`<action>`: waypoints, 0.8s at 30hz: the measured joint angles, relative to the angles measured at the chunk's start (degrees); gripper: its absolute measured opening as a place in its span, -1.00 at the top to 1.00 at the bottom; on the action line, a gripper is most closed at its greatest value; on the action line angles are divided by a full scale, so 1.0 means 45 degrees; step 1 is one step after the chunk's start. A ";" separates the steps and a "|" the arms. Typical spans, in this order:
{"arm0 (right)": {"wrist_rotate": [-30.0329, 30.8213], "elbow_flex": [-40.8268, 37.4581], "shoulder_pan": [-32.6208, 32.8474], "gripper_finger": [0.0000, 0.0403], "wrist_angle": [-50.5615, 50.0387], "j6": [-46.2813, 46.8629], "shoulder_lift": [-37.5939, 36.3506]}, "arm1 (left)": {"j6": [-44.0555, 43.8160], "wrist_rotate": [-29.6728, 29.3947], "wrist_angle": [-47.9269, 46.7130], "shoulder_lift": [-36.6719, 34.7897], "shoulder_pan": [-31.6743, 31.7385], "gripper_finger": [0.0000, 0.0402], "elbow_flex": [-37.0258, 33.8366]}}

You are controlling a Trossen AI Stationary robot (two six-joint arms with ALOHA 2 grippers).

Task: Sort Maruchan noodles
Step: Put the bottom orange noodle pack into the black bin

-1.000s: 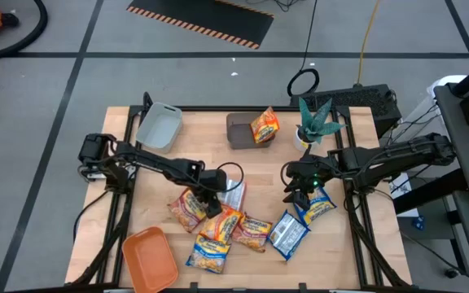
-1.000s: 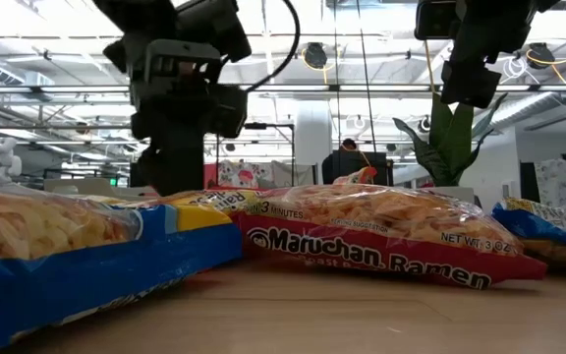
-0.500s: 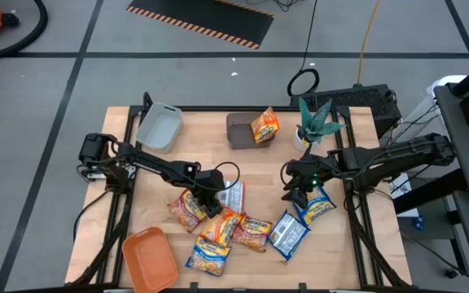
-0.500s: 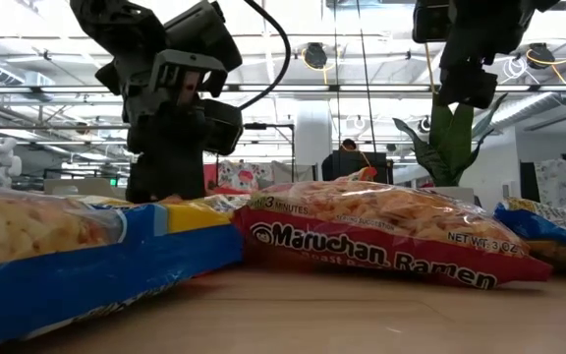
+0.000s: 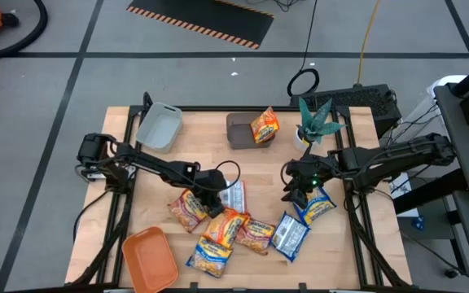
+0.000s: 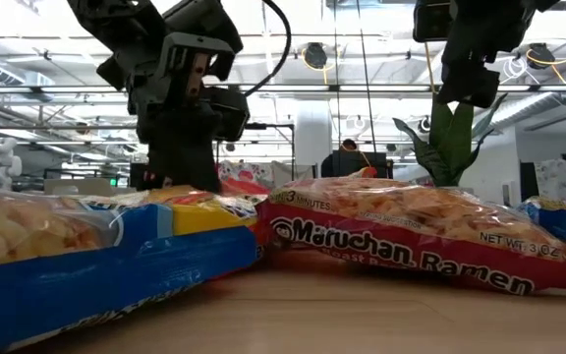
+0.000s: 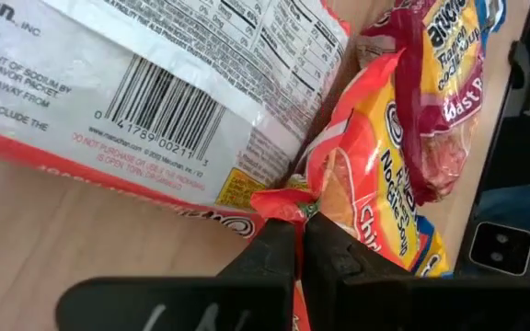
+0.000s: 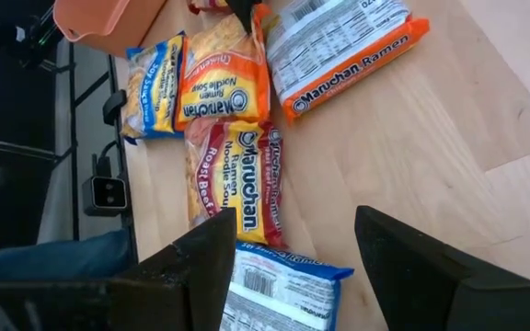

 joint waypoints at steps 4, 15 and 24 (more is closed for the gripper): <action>-0.0306 0.0000 0.0000 -0.07 0.0015 -0.0138 -0.0059 | -0.0117 -0.0224 0.0060 -0.0642 0.0000 0.98 0.0024; 0.0068 0.0000 0.0000 -0.07 0.2366 -0.0079 -0.0059 | -0.0499 -0.2571 0.0030 -0.2765 0.0105 0.98 0.0014; 0.1794 0.0005 0.0000 -0.07 0.4779 0.0046 -0.0059 | -0.0499 -0.3228 0.1542 -0.3575 0.0739 0.98 0.0024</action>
